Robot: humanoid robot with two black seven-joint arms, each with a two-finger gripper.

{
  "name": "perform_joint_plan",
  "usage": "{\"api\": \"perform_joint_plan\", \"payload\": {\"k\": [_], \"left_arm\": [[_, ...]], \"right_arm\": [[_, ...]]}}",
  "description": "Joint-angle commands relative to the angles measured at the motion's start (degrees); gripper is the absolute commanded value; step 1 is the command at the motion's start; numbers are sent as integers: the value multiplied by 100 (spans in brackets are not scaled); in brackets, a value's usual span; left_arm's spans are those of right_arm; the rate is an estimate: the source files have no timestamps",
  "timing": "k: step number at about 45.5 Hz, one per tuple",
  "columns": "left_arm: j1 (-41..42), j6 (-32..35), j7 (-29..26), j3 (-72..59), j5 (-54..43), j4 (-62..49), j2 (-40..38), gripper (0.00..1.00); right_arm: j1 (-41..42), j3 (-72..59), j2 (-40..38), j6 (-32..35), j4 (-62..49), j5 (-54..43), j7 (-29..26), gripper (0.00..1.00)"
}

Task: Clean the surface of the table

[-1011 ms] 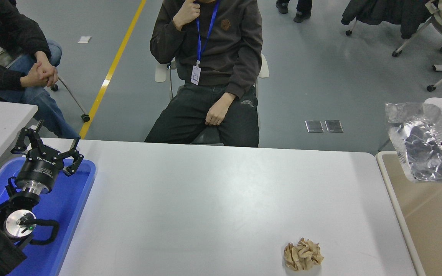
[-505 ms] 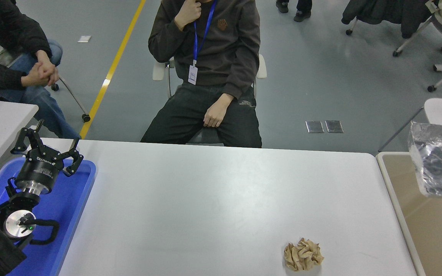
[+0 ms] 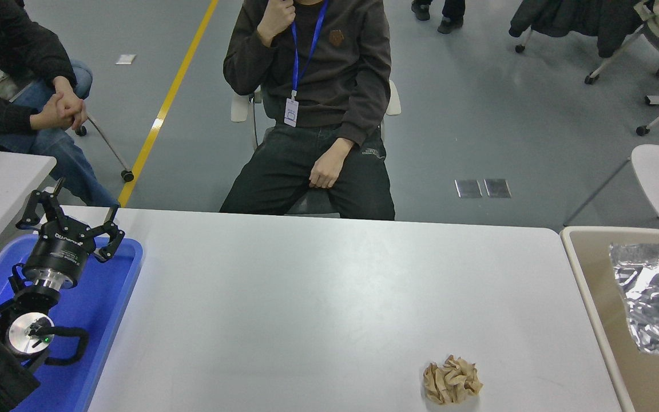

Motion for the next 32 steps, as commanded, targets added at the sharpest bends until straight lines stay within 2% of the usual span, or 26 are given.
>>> {"api": "perform_joint_plan", "payload": {"k": [1,8,32], "left_arm": [[0,-1,-1,0,0,0,0,100],[0,-1,-1,0,0,0,0,100],[0,-1,8,0,0,0,0,100]], "right_arm": [[-306,-502,369,-921,-409,9,-515,0],[-350,-775,545,-1255,-550,9,-744,0],[-280,-951,747,-1229,-585,272,-1113,0]]}}
